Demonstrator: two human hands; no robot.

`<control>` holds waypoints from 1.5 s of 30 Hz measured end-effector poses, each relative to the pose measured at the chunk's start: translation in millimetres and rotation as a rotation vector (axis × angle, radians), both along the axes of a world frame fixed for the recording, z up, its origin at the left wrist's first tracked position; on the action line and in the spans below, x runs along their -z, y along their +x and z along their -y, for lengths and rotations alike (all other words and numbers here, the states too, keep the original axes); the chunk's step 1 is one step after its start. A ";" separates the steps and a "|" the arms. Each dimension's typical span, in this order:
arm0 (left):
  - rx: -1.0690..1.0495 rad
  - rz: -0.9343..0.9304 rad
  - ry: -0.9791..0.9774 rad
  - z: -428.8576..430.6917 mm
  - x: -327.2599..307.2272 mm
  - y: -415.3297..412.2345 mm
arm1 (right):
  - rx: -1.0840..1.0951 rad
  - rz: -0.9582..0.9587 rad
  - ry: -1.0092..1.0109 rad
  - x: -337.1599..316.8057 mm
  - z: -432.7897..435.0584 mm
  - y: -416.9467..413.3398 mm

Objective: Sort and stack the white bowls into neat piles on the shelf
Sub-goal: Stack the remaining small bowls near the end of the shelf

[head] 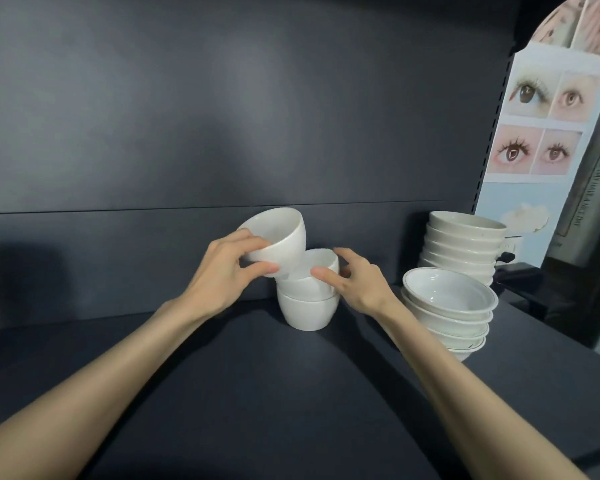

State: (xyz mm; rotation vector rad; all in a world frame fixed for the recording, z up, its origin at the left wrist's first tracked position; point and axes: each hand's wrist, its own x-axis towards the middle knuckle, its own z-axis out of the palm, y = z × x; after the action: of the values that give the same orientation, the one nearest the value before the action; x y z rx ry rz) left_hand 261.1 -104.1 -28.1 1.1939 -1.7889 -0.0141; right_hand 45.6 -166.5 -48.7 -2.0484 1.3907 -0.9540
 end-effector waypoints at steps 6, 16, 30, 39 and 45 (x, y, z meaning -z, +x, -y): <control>0.032 -0.021 0.011 11.7 -5.4 -6.8 | -0.079 0.102 0.039 12.7 -0.8 0.8; 0.107 -0.005 0.074 23.0 -7.1 -23.0 | -0.090 0.189 0.060 26.5 5.7 -3.3; 0.195 0.002 0.208 31.2 8.2 -30.1 | -0.111 0.275 0.031 30.5 5.7 -2.2; 0.077 -0.376 0.380 36.3 15.7 -28.9 | -0.141 0.343 0.046 31.4 5.2 -1.8; 0.188 -0.516 0.443 37.1 21.7 -28.9 | -0.161 0.315 0.077 33.6 7.6 -2.7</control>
State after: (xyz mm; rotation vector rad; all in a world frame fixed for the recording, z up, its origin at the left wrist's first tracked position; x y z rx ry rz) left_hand 232.2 -141.2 -49.7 1.1791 -1.4601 -0.7925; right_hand 42.9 -174.1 -82.3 -1.8277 1.0649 -1.0798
